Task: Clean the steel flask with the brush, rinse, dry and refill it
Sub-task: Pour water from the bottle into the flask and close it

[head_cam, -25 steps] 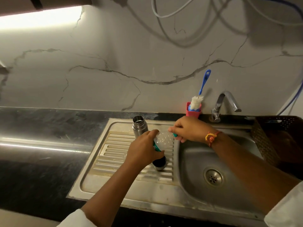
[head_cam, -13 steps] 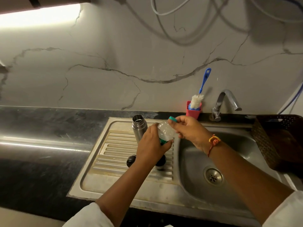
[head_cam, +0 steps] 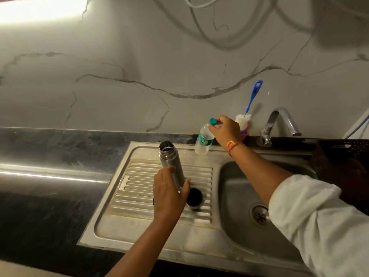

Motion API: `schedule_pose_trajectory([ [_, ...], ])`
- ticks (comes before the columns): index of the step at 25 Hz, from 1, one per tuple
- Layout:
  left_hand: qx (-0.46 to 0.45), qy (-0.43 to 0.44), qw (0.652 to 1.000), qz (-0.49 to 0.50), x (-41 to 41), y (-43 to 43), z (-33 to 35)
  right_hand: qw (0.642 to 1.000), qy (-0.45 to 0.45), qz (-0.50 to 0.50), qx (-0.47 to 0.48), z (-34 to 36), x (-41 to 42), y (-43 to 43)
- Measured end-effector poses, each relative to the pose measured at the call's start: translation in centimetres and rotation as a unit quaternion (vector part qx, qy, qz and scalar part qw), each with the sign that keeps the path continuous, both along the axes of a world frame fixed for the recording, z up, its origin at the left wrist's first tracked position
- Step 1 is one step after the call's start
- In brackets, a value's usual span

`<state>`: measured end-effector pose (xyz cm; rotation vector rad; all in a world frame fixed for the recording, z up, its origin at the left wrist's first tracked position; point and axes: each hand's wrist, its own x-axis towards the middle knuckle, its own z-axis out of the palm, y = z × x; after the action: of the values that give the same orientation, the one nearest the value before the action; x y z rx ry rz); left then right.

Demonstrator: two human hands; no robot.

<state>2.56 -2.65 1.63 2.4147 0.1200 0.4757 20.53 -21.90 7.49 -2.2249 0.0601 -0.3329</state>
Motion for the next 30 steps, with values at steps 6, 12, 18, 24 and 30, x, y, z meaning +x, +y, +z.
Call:
schedule_pose_trajectory([
  [6, 0.027, 0.047, 0.998, 0.031, 1.4, 3.2, -2.1, 0.998, -0.008, 0.001, -0.061, -1.4, 5.5, 1.2],
  [12, 0.018, 0.069, 0.997, 0.041, 2.7, 4.5, -2.6, 0.996, -0.009, -0.001, -0.086, -2.2, 8.6, 1.9],
  [18, 0.023, 0.103, 0.994, 0.029, 4.2, 5.2, -3.1, 0.994, 0.019, -0.013, -0.109, -2.5, 10.4, 2.1],
  [24, 0.030, 0.120, 0.992, 0.025, 4.5, 5.9, -4.0, 0.993, 0.046, -0.025, -0.109, -3.2, 11.5, 2.2],
  [30, 0.027, 0.127, 0.991, 0.026, 4.8, 6.1, -4.3, 0.994, 0.052, -0.021, -0.093, -3.3, 12.3, 2.5],
])
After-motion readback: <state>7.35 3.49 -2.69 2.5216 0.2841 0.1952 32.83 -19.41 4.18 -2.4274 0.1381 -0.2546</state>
